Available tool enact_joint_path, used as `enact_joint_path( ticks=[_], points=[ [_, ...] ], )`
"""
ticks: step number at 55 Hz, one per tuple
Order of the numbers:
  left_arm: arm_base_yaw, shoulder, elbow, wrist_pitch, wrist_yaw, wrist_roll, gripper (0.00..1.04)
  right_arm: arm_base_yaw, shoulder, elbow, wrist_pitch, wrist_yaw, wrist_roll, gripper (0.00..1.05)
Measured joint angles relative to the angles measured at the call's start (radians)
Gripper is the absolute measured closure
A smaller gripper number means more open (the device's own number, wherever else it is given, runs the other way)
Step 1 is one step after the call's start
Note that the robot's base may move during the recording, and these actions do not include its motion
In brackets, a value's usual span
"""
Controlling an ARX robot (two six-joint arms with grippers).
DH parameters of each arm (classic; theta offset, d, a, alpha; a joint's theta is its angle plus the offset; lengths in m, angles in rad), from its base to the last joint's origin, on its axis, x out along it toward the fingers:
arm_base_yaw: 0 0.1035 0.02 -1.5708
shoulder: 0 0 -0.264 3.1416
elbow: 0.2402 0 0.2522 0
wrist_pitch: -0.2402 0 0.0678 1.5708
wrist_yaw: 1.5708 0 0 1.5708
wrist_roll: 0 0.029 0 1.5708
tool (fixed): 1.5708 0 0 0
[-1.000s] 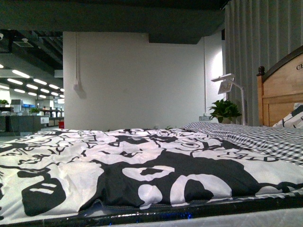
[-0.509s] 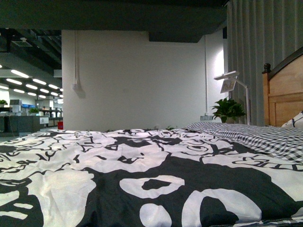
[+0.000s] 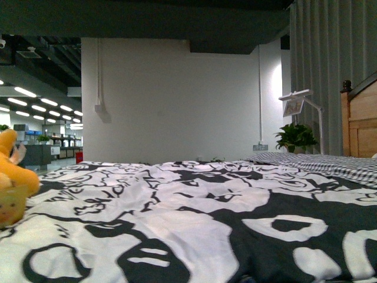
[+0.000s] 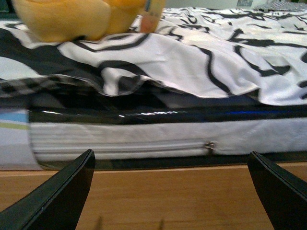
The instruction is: Put away toys
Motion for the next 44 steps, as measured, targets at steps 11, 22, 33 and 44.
enact_joint_path(
  ticks=[11, 22, 33, 44],
  points=[
    [0.0, 0.0, 0.0, 0.001, -0.002, 0.0, 0.06, 0.0, 0.001, 0.0, 0.0, -0.002, 0.0, 0.07],
    [0.001, 0.0, 0.0, 0.0, -0.001, 0.001, 0.06, 0.0, 0.001, 0.0, 0.0, -0.001, 0.0, 0.07],
    [0.0, 0.0, 0.0, 0.001, -0.001, 0.002, 0.06, 0.0, 0.001, 0.0, 0.0, 0.0, 0.0, 0.07],
    [0.0, -0.001, 0.0, 0.002, -0.002, 0.002, 0.06, 0.0, 0.0, 0.0, 0.0, -0.001, 0.0, 0.07]
  ],
)
